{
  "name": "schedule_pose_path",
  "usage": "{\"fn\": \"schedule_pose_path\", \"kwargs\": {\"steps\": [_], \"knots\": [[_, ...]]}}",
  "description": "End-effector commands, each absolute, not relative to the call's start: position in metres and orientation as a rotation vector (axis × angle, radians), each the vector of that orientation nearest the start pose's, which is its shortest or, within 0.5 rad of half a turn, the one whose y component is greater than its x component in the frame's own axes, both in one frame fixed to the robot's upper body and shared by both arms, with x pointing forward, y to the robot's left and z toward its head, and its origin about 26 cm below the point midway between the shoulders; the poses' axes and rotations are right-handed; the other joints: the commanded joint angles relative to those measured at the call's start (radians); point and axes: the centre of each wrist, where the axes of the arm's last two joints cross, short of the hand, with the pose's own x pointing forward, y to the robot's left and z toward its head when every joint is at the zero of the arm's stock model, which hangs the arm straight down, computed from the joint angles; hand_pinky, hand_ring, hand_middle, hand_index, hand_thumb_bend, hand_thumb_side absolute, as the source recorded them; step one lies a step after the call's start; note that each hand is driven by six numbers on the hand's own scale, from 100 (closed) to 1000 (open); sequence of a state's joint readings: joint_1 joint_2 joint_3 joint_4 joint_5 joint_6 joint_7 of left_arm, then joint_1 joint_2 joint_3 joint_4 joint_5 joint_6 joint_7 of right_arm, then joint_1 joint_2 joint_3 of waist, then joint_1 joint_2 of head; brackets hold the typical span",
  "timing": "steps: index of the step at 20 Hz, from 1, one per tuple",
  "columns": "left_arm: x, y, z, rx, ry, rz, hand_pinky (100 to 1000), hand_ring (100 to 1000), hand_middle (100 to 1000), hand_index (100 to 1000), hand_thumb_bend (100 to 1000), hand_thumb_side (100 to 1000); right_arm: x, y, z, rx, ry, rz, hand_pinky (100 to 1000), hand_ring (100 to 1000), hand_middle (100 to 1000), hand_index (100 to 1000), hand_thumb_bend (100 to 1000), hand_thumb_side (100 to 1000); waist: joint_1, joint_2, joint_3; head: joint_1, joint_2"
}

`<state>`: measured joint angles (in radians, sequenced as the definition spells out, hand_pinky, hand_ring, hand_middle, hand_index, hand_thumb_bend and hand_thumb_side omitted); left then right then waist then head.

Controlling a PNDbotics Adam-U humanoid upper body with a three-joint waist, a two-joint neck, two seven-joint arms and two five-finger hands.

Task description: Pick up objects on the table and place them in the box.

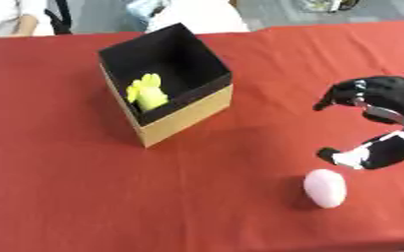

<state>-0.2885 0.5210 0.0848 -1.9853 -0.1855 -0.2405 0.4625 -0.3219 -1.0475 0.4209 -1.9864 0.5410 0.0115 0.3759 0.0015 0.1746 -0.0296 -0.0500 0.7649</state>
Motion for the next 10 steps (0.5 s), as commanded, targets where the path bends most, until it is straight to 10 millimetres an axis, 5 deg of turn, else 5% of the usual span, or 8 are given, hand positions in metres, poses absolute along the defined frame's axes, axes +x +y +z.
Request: {"fn": "schedule_pose_path", "kwargs": {"steps": [1, 10], "knots": [[0.293, 0.314, 0.235, -1.003, 3.384, 0.202, 545, 808, 674, 818, 100, 314, 0.281, -0.291, 0.21, -0.754, -1.424, 1.913, 823, 835, 753, 848, 379, 680, -0.003, -0.015, 0.0, 0.0, 0.005], [0.292, 0.315, 0.235, -1.022, 3.377, 0.218, 545, 806, 674, 818, 100, 304, 0.278, -0.302, 0.212, -0.64, -1.443, 1.912, 829, 837, 750, 851, 381, 754, -0.007, -0.021, -0.013, 0.007, 0.005]]}}
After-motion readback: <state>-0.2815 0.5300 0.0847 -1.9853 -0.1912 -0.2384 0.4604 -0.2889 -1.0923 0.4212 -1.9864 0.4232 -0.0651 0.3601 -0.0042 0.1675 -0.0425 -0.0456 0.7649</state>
